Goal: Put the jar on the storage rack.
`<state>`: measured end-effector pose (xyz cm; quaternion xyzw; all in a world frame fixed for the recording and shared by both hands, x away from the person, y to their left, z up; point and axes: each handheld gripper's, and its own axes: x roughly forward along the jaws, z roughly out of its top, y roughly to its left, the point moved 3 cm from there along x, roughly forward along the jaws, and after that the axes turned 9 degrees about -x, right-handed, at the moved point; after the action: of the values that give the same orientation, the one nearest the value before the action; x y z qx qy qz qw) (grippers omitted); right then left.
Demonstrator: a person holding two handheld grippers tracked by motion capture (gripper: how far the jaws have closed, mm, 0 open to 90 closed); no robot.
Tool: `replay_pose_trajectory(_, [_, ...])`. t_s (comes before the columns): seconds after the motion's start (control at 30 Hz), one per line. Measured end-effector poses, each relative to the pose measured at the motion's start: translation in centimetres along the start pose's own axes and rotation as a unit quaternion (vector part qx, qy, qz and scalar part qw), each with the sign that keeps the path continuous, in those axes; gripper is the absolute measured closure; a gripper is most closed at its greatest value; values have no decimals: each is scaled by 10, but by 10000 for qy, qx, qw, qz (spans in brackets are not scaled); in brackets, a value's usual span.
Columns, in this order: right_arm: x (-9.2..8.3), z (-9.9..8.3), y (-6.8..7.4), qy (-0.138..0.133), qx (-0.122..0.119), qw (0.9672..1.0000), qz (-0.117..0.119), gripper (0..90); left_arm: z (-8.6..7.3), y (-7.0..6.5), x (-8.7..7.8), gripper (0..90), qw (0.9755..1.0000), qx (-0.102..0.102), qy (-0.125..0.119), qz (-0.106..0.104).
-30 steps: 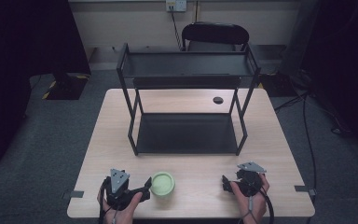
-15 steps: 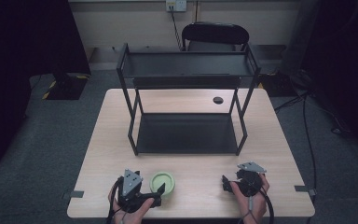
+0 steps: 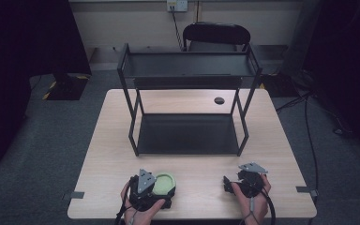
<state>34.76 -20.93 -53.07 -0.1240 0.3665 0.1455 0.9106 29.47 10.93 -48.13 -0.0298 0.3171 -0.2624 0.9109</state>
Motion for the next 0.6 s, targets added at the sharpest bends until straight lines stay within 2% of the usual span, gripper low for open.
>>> replay_pose_trajectory(0.17, [0, 0, 0, 0, 1, 10000, 0, 0, -5, -2, 9, 36, 9998, 111, 145, -29])
replay_pose_trajectory(0.23, [0, 0, 0, 0, -1, 10000, -2, 0, -6, -3, 12, 37, 9997, 154, 190, 23])
replay_pose_trajectory(0.43, [0, 0, 0, -2, -4, 10000, -5, 0, -11, 0, 21, 61, 9992, 164, 330, 122])
replay_pose_trajectory(0.6, [0, 0, 0, -2, -5, 10000, -6, 0, -12, 1, 24, 95, 9992, 129, 362, 83])
